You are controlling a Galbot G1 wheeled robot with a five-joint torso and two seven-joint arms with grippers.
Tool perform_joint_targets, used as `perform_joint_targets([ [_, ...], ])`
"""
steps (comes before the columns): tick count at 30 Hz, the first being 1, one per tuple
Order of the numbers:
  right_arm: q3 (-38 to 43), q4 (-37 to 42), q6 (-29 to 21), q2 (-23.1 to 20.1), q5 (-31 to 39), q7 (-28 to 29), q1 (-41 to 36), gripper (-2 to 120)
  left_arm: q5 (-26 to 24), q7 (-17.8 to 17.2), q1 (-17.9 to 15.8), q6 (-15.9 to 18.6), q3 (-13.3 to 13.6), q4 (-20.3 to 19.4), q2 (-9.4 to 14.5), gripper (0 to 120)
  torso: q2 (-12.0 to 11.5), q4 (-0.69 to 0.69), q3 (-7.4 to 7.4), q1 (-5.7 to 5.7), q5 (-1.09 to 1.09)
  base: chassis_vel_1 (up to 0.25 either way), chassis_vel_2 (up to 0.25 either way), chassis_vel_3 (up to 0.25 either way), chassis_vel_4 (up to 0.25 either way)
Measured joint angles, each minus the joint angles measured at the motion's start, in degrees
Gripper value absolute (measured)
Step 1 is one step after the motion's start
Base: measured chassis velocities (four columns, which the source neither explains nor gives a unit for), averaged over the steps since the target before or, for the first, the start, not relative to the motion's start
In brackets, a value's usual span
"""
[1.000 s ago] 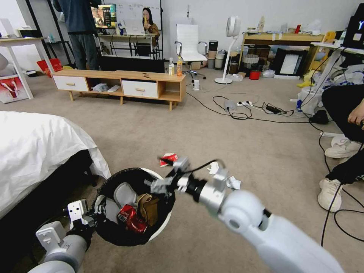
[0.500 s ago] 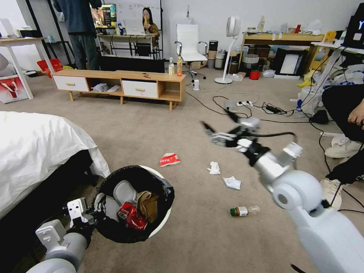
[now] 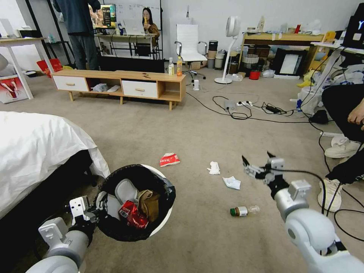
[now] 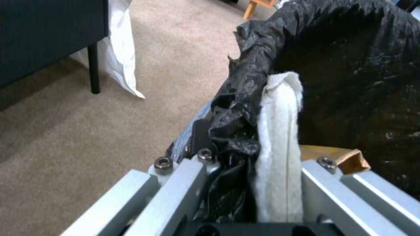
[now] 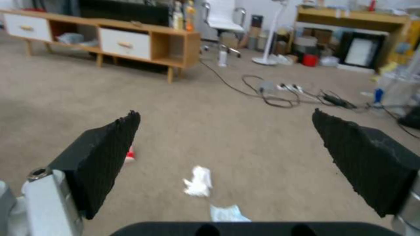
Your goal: Pick up the trash bin and place the garbage on the floor into it.
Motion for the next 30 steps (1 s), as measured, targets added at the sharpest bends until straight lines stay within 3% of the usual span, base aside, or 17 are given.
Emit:
perform_joint_targets([
  [13,-0.84,-2.76,3.23,4.04,-3.33,7.86,-4.47,100,-0.55,0.01,-0.55,-0.12,0.2,-0.02,0.07,6,0.0,-0.05,0.01,0.0,-0.01,-0.031,-0.029,-0.034,-0.029],
  [19,-0.96,-3.5,5.47,4.64,-4.13,8.53,-6.4,100,-0.75,-0.05,-0.52,-0.2,0.01,-0.02,0.21,6,0.0,0.02,0.01,0.0,-0.01,-0.011,-0.018,-0.015,-0.03],
  [30,-0.75,-3.82,7.59,6.51,-6.68,8.14,-8.09,100,-0.79,-0.32,-0.46,-0.28,0.3,-0.01,-0.09,6,0.0,-0.01,0.0,0.0,-0.01,0.0,0.0,0.0,0.0],
])
